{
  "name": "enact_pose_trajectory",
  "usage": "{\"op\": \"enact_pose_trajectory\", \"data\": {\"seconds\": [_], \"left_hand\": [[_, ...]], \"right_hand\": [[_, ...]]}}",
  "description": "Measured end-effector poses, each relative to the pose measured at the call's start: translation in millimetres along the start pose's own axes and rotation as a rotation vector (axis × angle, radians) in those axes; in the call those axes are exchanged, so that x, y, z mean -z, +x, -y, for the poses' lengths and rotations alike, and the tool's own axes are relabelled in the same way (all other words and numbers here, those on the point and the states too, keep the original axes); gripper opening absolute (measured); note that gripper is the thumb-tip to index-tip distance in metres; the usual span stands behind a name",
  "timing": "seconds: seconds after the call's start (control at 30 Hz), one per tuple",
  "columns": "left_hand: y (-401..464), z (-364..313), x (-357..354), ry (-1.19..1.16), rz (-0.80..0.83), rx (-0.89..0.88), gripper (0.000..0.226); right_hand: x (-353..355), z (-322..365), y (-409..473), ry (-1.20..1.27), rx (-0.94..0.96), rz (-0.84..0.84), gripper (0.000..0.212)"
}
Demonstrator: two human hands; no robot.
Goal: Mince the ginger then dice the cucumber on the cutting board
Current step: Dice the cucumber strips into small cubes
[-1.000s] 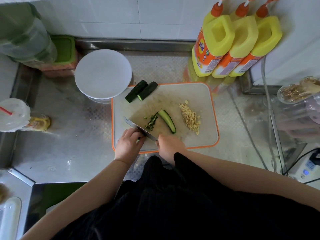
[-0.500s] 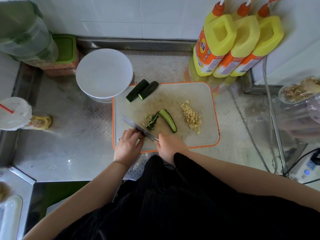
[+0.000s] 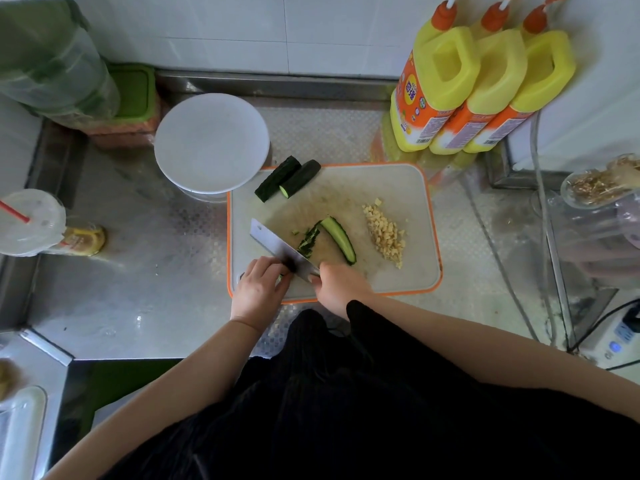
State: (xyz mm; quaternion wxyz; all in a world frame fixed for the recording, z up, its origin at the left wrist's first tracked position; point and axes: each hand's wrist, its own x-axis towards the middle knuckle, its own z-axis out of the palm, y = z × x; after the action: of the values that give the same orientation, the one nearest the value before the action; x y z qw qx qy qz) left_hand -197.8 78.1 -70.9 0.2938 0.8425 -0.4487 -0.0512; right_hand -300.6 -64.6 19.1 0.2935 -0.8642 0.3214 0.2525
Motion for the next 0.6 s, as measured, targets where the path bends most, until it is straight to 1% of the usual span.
{"op": "enact_pose_trajectory", "data": {"seconds": [0.17, 0.3, 0.4, 0.6], "left_hand": [[-3, -1, 0, -0.018, -0.004, 0.013, 0.024], [-3, 0, 5, -0.032, -0.014, -0.017, 0.021], [-3, 1, 6, -0.008, -0.002, -0.044, 0.020], [-3, 2, 5, -0.020, -0.005, -0.045, 0.023]], "right_hand": [[9, -7, -2, 0.013, -0.035, -0.043, 0.030], [7, -1, -11, -0.028, 0.026, -0.028, 0.031], [1, 5, -16, -0.078, 0.072, -0.049, 0.031], [-4, 9, -14, -0.113, 0.069, -0.061, 0.024]]}}
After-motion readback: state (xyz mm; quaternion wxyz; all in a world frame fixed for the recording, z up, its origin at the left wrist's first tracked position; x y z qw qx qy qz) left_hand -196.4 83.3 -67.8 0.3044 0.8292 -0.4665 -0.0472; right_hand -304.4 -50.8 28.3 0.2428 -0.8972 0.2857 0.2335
